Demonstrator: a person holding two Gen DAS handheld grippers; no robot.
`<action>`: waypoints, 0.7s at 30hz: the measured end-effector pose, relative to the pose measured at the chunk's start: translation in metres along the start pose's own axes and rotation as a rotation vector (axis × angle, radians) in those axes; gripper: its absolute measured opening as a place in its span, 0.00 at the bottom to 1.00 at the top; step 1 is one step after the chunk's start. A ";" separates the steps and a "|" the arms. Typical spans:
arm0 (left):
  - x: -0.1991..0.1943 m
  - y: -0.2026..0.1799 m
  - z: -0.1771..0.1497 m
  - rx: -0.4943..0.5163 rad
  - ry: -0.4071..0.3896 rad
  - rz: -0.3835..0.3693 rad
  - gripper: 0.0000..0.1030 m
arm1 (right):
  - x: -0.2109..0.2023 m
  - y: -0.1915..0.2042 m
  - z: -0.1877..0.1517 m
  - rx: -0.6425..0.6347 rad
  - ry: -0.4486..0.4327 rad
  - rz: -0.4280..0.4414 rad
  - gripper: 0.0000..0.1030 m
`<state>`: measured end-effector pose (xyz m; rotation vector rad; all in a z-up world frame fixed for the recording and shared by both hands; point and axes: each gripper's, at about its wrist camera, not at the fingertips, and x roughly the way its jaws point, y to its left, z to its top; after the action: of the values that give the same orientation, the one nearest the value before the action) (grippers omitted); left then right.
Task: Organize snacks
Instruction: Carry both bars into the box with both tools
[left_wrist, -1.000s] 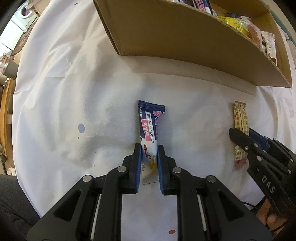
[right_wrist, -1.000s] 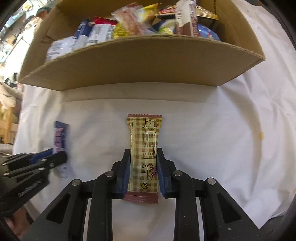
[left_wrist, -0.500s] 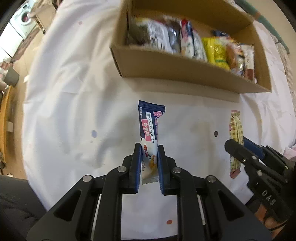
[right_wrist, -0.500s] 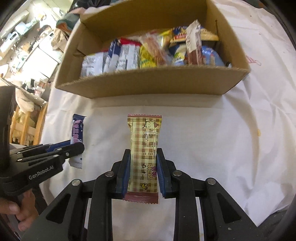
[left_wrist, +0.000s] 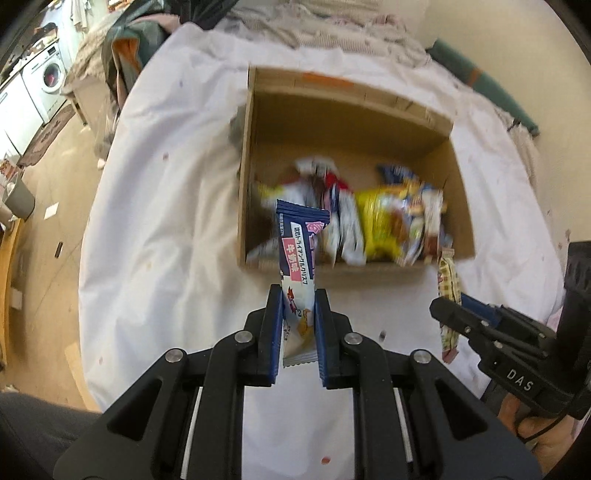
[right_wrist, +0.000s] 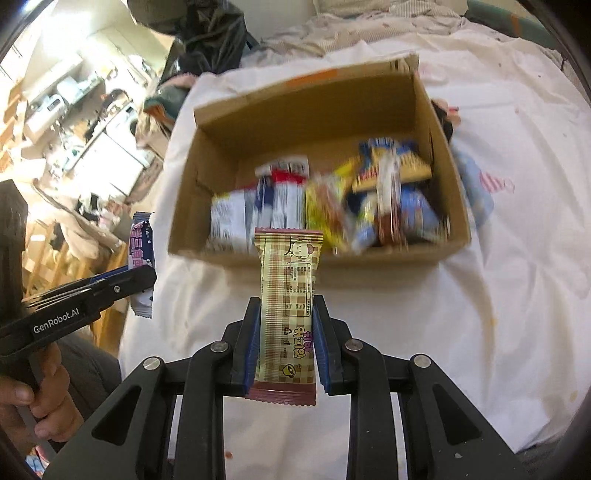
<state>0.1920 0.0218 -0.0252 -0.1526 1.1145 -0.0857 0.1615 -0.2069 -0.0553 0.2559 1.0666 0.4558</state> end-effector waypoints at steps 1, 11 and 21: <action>0.000 -0.003 0.007 0.001 -0.011 -0.001 0.13 | -0.001 0.001 0.002 -0.003 -0.007 0.003 0.26; 0.028 -0.011 0.051 0.036 -0.056 0.005 0.13 | 0.012 0.004 0.063 -0.042 -0.094 0.030 0.27; 0.080 -0.013 0.048 0.072 -0.023 0.010 0.13 | 0.063 -0.014 0.068 -0.026 -0.043 0.031 0.27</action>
<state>0.2703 0.0010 -0.0736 -0.0835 1.0872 -0.1153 0.2508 -0.1880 -0.0787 0.2588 1.0152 0.4897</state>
